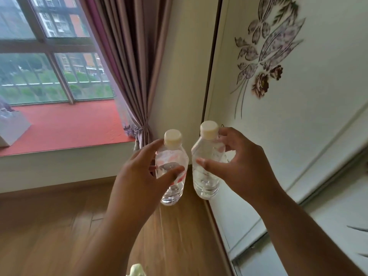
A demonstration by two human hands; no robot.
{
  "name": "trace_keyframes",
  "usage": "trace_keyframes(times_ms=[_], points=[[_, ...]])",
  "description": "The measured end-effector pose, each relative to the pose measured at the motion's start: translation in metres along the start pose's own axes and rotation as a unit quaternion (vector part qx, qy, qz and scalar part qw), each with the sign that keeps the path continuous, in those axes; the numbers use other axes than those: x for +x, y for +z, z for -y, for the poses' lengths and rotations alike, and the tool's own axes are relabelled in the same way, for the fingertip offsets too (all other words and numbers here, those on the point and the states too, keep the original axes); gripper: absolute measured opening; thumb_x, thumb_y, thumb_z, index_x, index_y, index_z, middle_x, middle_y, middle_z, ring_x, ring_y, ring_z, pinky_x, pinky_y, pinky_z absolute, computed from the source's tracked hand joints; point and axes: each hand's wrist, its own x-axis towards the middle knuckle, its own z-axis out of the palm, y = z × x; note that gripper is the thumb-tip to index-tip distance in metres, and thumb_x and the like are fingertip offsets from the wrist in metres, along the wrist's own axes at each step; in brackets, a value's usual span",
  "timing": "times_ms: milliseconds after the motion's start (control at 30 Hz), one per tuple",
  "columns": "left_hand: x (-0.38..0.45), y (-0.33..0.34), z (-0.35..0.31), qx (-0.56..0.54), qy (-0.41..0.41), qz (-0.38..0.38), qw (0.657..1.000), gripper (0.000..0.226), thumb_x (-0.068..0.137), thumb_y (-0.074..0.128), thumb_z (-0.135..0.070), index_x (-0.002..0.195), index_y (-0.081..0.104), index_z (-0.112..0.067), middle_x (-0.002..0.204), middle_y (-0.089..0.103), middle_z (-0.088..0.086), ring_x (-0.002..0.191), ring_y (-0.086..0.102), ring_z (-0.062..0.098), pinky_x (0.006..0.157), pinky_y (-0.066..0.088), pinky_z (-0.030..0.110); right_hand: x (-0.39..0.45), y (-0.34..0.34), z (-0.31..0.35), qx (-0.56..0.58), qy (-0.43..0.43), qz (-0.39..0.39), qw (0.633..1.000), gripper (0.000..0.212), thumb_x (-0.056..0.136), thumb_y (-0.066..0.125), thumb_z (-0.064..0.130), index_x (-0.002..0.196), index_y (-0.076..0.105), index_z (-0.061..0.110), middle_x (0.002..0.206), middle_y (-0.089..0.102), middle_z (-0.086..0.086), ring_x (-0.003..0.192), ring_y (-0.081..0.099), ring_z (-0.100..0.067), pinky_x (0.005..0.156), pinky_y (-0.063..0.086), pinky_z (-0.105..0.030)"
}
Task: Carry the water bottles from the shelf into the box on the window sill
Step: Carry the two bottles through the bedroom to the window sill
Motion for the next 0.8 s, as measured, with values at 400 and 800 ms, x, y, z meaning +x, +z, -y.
trace_keyframes(times_ms=[400, 800], points=[[0.05, -0.036, 0.066, 0.032, -0.042, -0.009, 0.999, 0.074, 0.071, 0.077, -0.055, 0.138, 0.047, -0.048, 0.124, 0.062, -0.018, 0.093, 0.067, 0.0, 0.083, 0.058, 0.028, 0.066, 0.079, 0.02, 0.02, -0.024, 0.042, 0.999, 0.065, 0.068, 0.083, 0.054, 0.125, 0.056, 0.037, 0.106, 0.061, 0.025, 0.085, 0.057, 0.012, 0.062, 0.042, -0.001], [0.11, -0.061, 0.11, 0.123, -0.129, -0.125, 0.976, 0.071, 0.071, 0.081, -0.052, 0.135, 0.052, -0.047, 0.115, 0.062, -0.022, 0.092, 0.064, -0.008, 0.079, 0.055, 0.016, 0.189, 0.169, 0.018, 0.123, -0.104, 0.153, 0.975, 0.073, 0.066, 0.085, 0.056, 0.13, 0.052, 0.043, 0.11, 0.061, 0.028, 0.087, 0.055, 0.019, 0.066, 0.04, 0.0]])
